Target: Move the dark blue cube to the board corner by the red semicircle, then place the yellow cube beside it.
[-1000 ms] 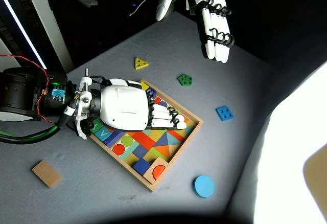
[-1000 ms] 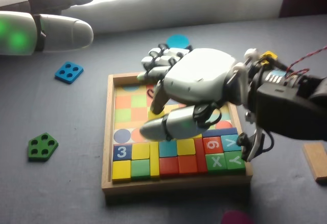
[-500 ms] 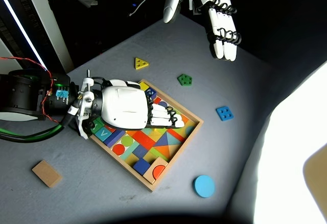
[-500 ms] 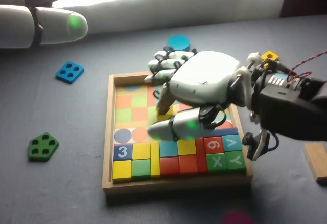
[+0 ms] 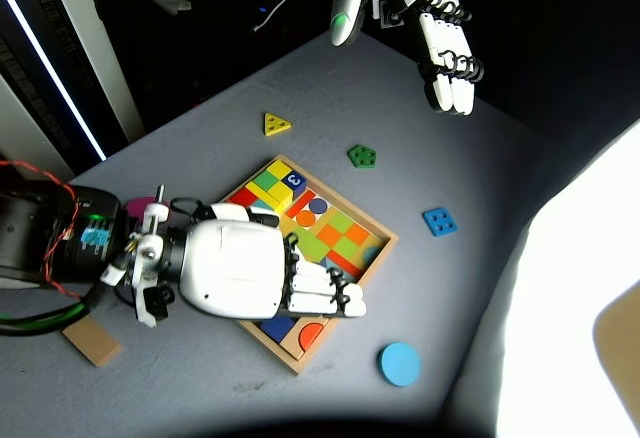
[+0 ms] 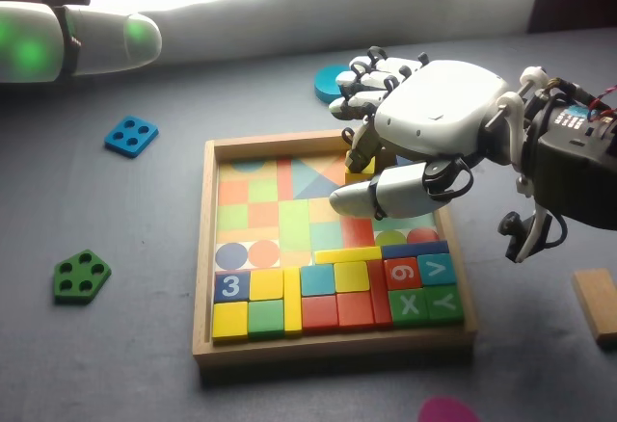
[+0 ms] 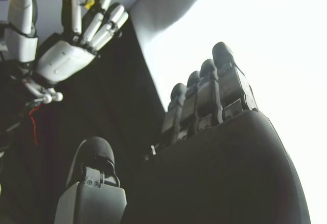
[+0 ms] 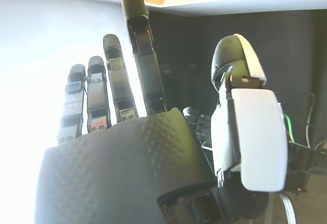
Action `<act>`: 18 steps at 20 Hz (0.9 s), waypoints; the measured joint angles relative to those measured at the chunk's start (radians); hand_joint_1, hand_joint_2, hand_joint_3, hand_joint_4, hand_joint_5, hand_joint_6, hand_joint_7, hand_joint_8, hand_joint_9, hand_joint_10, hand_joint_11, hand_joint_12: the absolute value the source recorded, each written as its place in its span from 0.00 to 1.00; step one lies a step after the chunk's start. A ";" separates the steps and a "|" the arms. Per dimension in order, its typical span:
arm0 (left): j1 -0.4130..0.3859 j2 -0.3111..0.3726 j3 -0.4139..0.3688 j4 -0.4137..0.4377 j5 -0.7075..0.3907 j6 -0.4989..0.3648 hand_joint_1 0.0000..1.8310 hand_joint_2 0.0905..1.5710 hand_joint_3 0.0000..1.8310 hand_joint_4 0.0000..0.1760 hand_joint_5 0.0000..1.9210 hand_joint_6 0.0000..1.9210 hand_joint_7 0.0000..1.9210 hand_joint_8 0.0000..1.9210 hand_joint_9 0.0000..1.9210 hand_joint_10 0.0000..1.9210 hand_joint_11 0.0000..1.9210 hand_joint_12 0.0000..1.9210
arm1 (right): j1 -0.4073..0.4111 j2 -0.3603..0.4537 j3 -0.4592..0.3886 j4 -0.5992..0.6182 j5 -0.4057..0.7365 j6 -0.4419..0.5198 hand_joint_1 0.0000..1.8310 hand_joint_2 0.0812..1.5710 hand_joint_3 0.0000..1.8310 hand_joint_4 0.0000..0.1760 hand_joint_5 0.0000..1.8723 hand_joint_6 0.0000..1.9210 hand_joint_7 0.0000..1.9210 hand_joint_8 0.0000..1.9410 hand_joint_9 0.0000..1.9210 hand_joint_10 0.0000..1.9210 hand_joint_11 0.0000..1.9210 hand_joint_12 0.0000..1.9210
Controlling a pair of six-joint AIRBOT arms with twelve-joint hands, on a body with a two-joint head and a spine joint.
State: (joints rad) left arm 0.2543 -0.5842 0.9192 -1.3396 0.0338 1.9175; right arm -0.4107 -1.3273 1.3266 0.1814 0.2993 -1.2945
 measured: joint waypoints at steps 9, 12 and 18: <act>0.000 -0.006 -0.006 -0.001 -0.002 -0.001 0.00 0.75 0.00 0.17 0.01 0.00 0.01 0.00 0.01 0.00 0.00 0.16 | -0.018 0.032 -0.001 -0.007 0.003 0.016 0.00 0.72 0.00 0.00 0.49 0.00 0.14 0.00 0.02 0.00 0.00 0.00; 0.000 -0.006 -0.006 -0.001 -0.002 -0.007 0.00 0.75 0.00 0.17 0.01 0.00 0.00 0.00 0.01 0.00 0.00 0.15 | -0.031 0.055 -0.002 -0.006 0.012 0.026 0.00 0.71 0.00 0.00 0.49 0.00 0.14 0.00 0.02 0.00 0.00 0.00; 0.000 -0.006 -0.004 -0.001 -0.004 -0.010 0.00 0.75 0.00 0.13 0.01 0.00 0.00 0.00 0.00 0.00 0.00 0.12 | -0.003 0.076 -0.002 -0.010 -0.036 0.019 0.00 0.72 0.00 0.00 0.50 0.00 0.14 0.00 0.03 0.00 0.00 0.00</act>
State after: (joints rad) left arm 0.2543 -0.5903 0.9154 -1.3407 0.0299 1.9072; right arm -0.4133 -1.2510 1.3251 0.1715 0.2630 -1.2751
